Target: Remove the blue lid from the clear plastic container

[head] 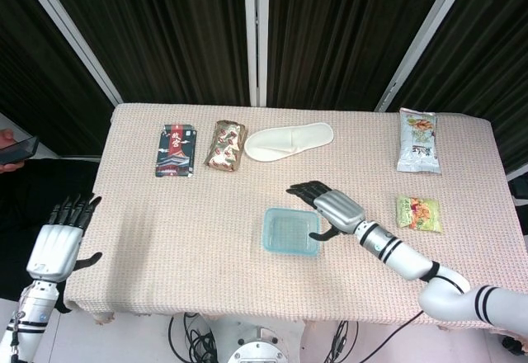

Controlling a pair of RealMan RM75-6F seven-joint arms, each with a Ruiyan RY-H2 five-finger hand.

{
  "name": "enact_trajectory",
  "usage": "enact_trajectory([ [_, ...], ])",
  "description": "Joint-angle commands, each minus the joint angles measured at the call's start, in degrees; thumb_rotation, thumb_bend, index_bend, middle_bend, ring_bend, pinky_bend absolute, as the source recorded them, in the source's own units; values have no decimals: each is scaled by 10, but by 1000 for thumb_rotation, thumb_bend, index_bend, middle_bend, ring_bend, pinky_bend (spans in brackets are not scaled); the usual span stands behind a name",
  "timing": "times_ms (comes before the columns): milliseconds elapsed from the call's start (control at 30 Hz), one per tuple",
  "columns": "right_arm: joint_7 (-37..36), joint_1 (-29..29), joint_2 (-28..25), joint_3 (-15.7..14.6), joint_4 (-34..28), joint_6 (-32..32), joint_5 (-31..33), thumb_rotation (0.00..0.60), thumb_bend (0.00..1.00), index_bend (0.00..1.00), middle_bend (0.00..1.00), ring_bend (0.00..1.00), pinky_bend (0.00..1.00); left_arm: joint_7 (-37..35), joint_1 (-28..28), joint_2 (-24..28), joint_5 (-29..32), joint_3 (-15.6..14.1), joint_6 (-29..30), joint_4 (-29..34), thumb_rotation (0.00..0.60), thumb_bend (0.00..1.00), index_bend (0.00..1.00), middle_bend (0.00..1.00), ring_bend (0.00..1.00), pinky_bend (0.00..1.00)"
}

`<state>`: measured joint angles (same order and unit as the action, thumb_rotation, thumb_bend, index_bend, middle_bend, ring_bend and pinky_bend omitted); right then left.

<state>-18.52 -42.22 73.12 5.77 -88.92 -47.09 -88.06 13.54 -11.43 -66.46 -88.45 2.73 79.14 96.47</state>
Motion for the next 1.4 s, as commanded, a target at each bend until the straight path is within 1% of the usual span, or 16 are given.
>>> enact_trajectory([
  [33,58,63,-41,-14,-42,-88,16,600,126,0,0,0,0,-6,-48,4,-42,4,-45,25,600,41,56,33,0,17],
  [133,78,103,-60,-18,-54,-152,15,600,126,0,0,0,0,-2,-102,-3,-77,9,-104,46,600,41,56,33,0,18],
  [233,76,141,-76,-20,-61,-214,12,600,126,0,0,0,0,-1,-161,-28,-92,21,-172,61,600,41,56,33,0,17],
  [333,73,172,-94,-23,-63,-260,9,600,126,0,0,0,0,-20,-215,-71,-70,42,-233,61,600,41,55,33,0,17],
  [467,70,204,-111,-25,-67,-303,7,600,127,0,0,0,0,-3,-266,-131,-41,65,-281,56,600,41,46,32,0,17],
  [567,67,220,-120,-29,-68,-318,7,600,126,0,0,0,0,25,-300,-177,-19,77,-312,51,600,41,43,32,0,17],
  [700,61,235,-124,-31,-66,-332,2,600,126,0,0,0,0,91,-347,-231,21,89,-358,30,600,40,40,29,0,14],
  [733,59,238,-125,-32,-66,-335,0,600,126,0,0,0,0,108,-356,-241,36,92,-368,25,600,41,37,25,0,13],
  [833,50,247,-124,-33,-62,-346,-8,600,126,0,0,0,0,157,-383,-272,110,111,-390,10,600,41,19,7,0,11],
  [1000,30,258,-121,-33,-49,-357,-14,600,126,0,0,0,0,232,-423,-302,255,135,-381,0,600,41,6,0,0,12],
  [1233,17,261,-115,-35,-35,-352,-26,600,127,0,0,0,0,307,-487,-316,421,136,-345,0,600,41,5,0,0,18],
  [1300,18,260,-113,-36,-33,-350,-32,600,126,0,0,0,0,322,-509,-317,469,136,-339,-2,600,41,5,0,0,20],
  [1400,18,259,-110,-38,-32,-348,-38,600,126,0,0,0,0,327,-531,-314,522,136,-333,-4,600,41,2,0,0,20],
])
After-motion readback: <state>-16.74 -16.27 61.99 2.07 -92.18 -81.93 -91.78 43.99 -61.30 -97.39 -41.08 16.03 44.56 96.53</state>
